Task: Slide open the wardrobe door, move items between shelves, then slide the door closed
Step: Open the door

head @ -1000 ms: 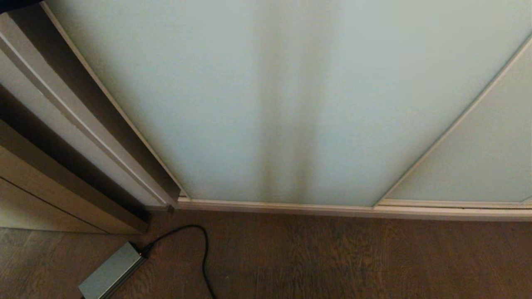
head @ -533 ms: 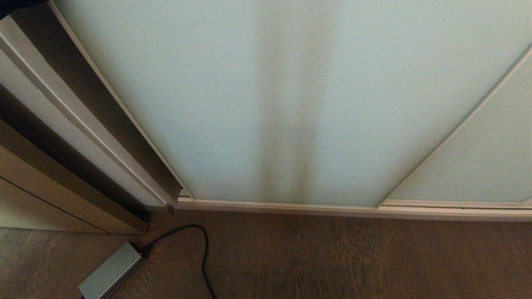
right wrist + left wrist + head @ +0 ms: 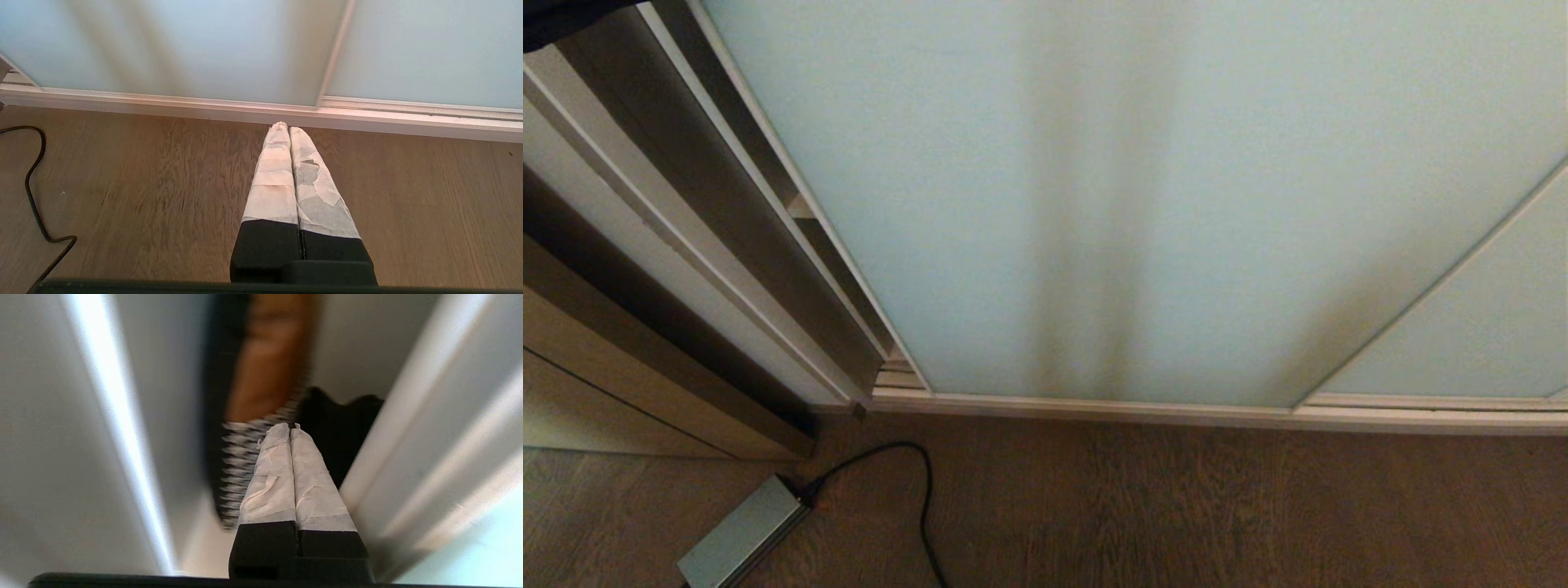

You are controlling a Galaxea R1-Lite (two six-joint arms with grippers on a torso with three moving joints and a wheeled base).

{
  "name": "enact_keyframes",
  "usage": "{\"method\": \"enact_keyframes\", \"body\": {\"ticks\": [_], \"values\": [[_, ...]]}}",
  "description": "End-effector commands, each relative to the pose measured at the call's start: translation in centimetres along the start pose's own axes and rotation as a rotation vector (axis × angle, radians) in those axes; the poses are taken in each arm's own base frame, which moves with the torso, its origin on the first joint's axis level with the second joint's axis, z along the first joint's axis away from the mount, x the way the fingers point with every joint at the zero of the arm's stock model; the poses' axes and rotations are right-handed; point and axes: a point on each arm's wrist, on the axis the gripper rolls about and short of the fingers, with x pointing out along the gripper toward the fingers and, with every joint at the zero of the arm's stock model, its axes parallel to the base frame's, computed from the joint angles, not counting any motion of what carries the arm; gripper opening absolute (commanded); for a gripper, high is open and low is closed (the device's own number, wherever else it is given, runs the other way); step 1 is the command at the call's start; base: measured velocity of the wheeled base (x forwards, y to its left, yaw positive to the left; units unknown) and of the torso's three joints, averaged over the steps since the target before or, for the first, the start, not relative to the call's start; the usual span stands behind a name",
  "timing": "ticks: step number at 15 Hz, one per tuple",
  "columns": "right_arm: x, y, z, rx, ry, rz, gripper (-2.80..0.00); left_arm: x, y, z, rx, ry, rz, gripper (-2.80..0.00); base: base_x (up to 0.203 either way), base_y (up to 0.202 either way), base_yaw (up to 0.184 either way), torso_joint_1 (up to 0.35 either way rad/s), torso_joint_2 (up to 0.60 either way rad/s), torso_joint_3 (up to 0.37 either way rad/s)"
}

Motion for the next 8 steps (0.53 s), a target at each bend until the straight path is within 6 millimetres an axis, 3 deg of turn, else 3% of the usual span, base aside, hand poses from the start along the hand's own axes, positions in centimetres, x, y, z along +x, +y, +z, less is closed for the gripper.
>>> {"method": "enact_keyframes", "body": {"ticks": [1, 8], "values": [[0.0, 0.0, 0.0, 0.0, -0.001, 0.0, -2.8, 0.0, -1.9, -0.4, -0.026, 0.008, -0.032, -2.8, 0.0, 0.0, 0.0, 0.0, 0.0, 0.0], [0.0, 0.0, 0.0, 0.0, -0.001, 0.0, -2.8, 0.4, -7.9, -3.1, -0.086, 0.064, -0.095, -2.8, 0.0, 0.0, 0.0, 0.0, 0.0, 0.0]]}}
